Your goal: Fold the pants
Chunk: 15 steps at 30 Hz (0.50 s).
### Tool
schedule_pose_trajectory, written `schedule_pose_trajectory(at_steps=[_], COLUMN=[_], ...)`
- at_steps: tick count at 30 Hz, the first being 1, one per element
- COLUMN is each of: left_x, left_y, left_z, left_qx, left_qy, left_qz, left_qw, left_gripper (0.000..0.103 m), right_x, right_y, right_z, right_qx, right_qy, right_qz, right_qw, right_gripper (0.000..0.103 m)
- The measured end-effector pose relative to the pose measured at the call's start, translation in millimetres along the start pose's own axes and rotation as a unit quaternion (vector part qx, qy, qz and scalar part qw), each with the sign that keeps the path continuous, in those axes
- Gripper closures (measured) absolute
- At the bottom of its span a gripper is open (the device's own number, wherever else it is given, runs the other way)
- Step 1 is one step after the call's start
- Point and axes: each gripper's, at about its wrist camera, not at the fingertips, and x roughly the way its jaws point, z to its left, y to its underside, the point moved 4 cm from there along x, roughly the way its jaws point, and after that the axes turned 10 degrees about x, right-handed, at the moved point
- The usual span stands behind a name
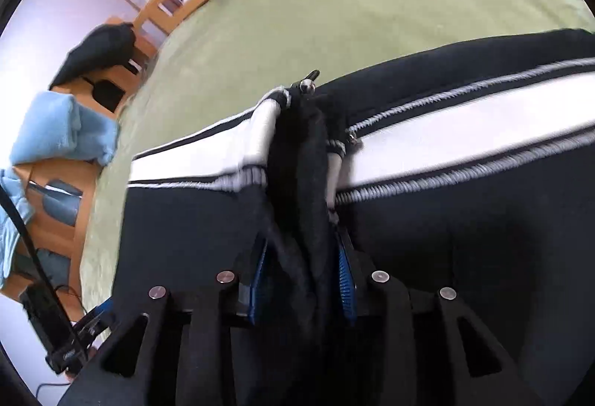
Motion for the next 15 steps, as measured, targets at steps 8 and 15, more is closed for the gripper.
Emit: schedule_pose_trajectory(at_steps=[8, 15], left_x=[32.5, 22.2], left_y=[6.1, 3.4], left_z=[-4.5, -1.7], left_qx=[-0.009, -0.030], left_qy=[0.004, 0.025], left_qz=[0.041, 0.042], left_qw=[0.9991, 0.9984], left_gripper=[0.036, 0.036], right_x=[-67.4, -61.8], right_y=[76.4, 98.7], right_z=[-2.5, -12.7], right_qx=[-0.051, -0.086], right_qy=[0.019, 0.058], right_qz=[-0.080, -0.083], right_qw=[0.995, 0.991], right_gripper=[0.047, 0.046])
